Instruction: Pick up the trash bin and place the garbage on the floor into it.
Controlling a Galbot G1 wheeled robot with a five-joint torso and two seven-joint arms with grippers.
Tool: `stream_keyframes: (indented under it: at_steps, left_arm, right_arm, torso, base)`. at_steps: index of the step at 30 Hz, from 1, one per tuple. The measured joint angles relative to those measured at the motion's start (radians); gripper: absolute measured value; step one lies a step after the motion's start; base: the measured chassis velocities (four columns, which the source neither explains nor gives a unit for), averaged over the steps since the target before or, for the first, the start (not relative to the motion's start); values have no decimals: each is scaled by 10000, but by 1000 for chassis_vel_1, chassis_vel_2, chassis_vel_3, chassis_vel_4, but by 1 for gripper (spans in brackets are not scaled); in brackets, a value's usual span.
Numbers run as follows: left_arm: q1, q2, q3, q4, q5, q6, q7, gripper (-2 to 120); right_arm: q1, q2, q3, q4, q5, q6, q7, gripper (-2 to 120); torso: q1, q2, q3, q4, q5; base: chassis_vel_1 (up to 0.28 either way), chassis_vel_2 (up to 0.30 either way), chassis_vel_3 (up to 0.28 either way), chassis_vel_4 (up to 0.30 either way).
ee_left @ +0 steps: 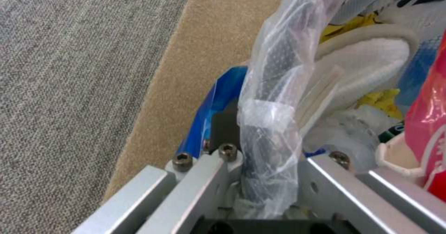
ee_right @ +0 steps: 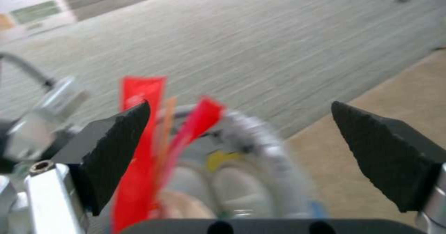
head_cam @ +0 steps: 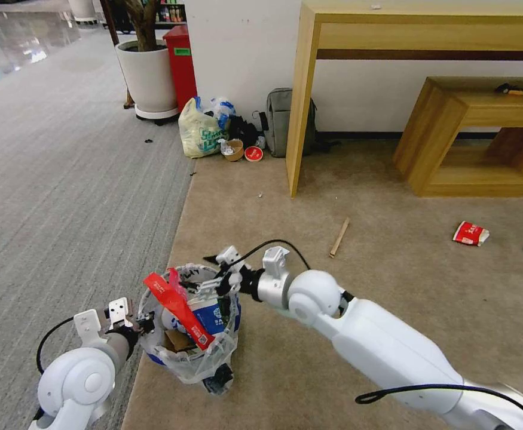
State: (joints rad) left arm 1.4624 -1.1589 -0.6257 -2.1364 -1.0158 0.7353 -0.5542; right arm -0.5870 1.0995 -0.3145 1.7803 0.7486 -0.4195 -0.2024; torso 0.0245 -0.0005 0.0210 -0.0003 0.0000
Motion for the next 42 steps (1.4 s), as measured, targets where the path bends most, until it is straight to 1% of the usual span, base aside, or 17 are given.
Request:
stream_keyframes:
  at_steps: [5, 8, 9, 12, 13, 16, 17, 18, 20, 21, 22, 25, 26, 27, 29, 33, 42]
  left_arm:
    - [58, -27, -56, -64, 0, 0, 4, 0]
    - [95, -92, -140, -94, 15, 0, 54, 0]
    - [95, -92, -140, -94, 15, 0, 54, 0]
    - [163, -151, -252, -96, 120, 0, 213, 0]
    - [163, -151, -252, -96, 120, 0, 213, 0]
    - [238, -165, -377, -124, 198, 0, 316, 0]
    - [264, -163, -419, -151, 225, 0, 358, 0]
    - [264, -163, -419, -151, 225, 0, 358, 0]
    - [290, -151, -441, -174, 254, 0, 391, 0]
    - [315, -133, -449, -195, 274, 0, 404, 0]
    - [315, -133, -449, -195, 274, 0, 404, 0]
    - [425, -84, -498, -268, 412, 1, 560, 0]
    - [425, -84, -498, -268, 412, 1, 560, 0]
    - [482, -77, -534, -297, 477, 0, 618, 0]
    - [546, -95, -547, -345, 529, 0, 650, 0]
    - [587, -149, -516, -389, 691, 0, 669, 0]
    - [581, -127, -449, -476, 795, 0, 673, 0]
  right_arm:
    - [-236, -234, 707, 175, -29, -105, 514, 100]
    - [-783, -613, 1351, 433, -122, -49, 1743, 100]
    - [-783, -613, 1351, 433, -122, -49, 1743, 100]
    - [-1564, -844, 2273, 635, -445, 15, 2352, 100]
    - [-1564, -844, 2273, 635, -445, 15, 2352, 100]
    - [-2536, -912, 3360, 777, -1123, 89, 2442, 100]
    - [-3102, -925, 4010, 883, -1445, 122, 2445, 100]
    - [-3102, -925, 4010, 883, -1445, 122, 2445, 100]
    - [-3782, -916, 4817, 1090, -1728, 183, 2434, 100]
    - [-4219, -898, 5328, 1220, -1874, 227, 2407, 100]
    - [-4219, -898, 5328, 1220, -1874, 227, 2407, 100]
    - [-5467, -705, 6841, 1580, -2298, 395, 2084, 100]
    - [-5467, -705, 6841, 1580, -2298, 395, 2084, 100]
    - [-5934, -598, 7391, 1699, -2438, 474, 1845, 100]
    - [-6444, -449, 7922, 1829, -2562, 583, 1633, 100]
    - [-6791, -302, 8281, 1981, -2634, 667, 1541, 100]
    - [-7002, -124, 8376, 2142, -2722, 718, 1417, 100]
  torso:
    - [0, 0, 0, 0, 1]
    - [0, 0, 0, 0, 1]
    - [0, 0, 0, 0, 1]
    - [0, 0, 0, 0, 1]
    - [0, 0, 0, 0, 1]
    - [0, 0, 0, 2, 1]
    - [0, 0, -1, -1, 3]
    - [0, 0, -1, -1, 3]
    - [0, 0, -1, 5, 2]
    - [0, 0, -2, -2, 0]
    - [0, 0, -2, -2, 0]
    - [0, 0, -1, -3, -1]
    - [0, 0, -1, -3, -1]
    - [0, 0, -1, -3, 0]
    - [0, 0, -2, -2, 1]
    - [-1, 0, -2, 0, 0]
    - [-1, 0, -2, 0, -1]
  base:
    - [0, 0, 0, 0]
    - [0, 0, 0, 0]
    - [0, 0, 0, 0]
    - [0, 0, 0, 0]
    - [0, 0, 0, 0]
    - [0, 0, 0, 0]
    - [0, 0, 0, 0]
    - [0, 0, 0, 0]
    - [0, 0, 0, 0]
    - [0, 0, 0, 0]
    - [0, 0, 0, 0]
    - [0, 0, 0, 0]
    - [0, 0, 0, 0]
    - [0, 0, 0, 0]
    - [0, 0, 0, 0]
    - [0, 0, 0, 0]
    - [-57, 58, 65, -64]
